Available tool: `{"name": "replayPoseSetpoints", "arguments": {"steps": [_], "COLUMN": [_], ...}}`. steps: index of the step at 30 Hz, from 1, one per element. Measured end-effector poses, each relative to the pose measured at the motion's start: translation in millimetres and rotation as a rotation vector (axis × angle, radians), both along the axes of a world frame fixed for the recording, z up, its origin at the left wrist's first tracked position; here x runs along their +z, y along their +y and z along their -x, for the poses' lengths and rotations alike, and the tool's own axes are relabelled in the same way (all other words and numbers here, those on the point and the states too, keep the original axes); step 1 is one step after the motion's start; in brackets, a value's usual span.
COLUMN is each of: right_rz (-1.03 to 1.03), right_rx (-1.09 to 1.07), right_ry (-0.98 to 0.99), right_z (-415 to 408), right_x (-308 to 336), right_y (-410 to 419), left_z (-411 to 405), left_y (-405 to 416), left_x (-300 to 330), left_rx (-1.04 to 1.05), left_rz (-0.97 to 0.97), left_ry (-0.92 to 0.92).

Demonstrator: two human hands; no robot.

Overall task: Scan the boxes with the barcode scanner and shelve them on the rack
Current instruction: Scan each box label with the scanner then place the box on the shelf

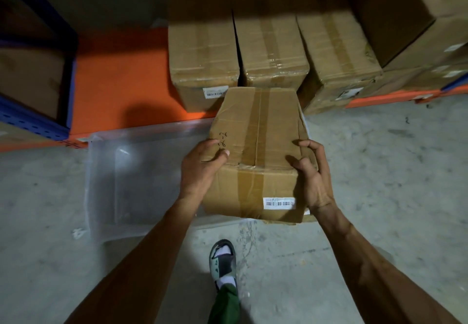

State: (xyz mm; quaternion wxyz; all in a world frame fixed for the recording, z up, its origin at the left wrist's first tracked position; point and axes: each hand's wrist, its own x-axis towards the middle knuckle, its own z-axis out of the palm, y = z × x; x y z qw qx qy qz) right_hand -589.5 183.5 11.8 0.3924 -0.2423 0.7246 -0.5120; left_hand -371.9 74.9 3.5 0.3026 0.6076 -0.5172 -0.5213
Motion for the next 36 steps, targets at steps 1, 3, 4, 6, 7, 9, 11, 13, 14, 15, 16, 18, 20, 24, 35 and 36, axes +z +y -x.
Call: {"name": "replayPoseSetpoints", "arguments": {"steps": [1,3,4,6,7,9,11,13,14,15,16,18,20,24,35,36], "right_rz": [0.011,0.024,0.040,0.088,0.112,0.159,0.194,0.230,0.254,0.287,0.311,0.362,0.401,0.507,0.818,0.839], "right_rx": [0.000,0.007,0.005,-0.001,-0.002,-0.004,-0.009,-0.014,-0.010,-0.006,-0.012,-0.020,-0.021,-0.030,0.033,0.045], "right_ry": [-0.009,-0.015,-0.018,-0.021,-0.018,-0.006,0.011,0.045,0.065,0.081,0.096,0.132,0.178,0.233,0.392,0.388], "right_z": [-2,-5,-6,-5,-5,-3,-1,0,1,1,2,0,2,1,-9,-12], "right_x": [15,44,60,92,108,141,176,215,234,254,273,309,334,404,602,617], "right_y": [4,13,20,37,47,70,94,118,129,140,152,175,188,215,161,146], "left_z": [-1,-1,-1,2,2,2,0,1,2,3,5,4,4,2,-21,-25], "left_y": [3,12,18,32,41,61,83,107,119,129,139,161,175,203,171,158], "left_x": [16,45,61,97,116,153,190,231,253,275,295,334,362,443,642,654], "left_rx": [0.013,0.035,0.039,0.020,-0.009,-0.076,-0.090,-0.082,-0.082,-0.090,-0.093,-0.091,-0.080,-0.106,-0.082,-0.069], "left_rz": [0.020,0.054,0.072,0.111,0.137,0.194,0.246,0.271,0.283,0.285,0.279,0.313,0.363,0.476,0.832,0.854], "left_ry": [-0.017,-0.047,-0.065,-0.093,-0.120,-0.183,-0.146,-0.033,0.010,0.047,0.081,0.104,0.102,0.149,0.294,0.307]}}
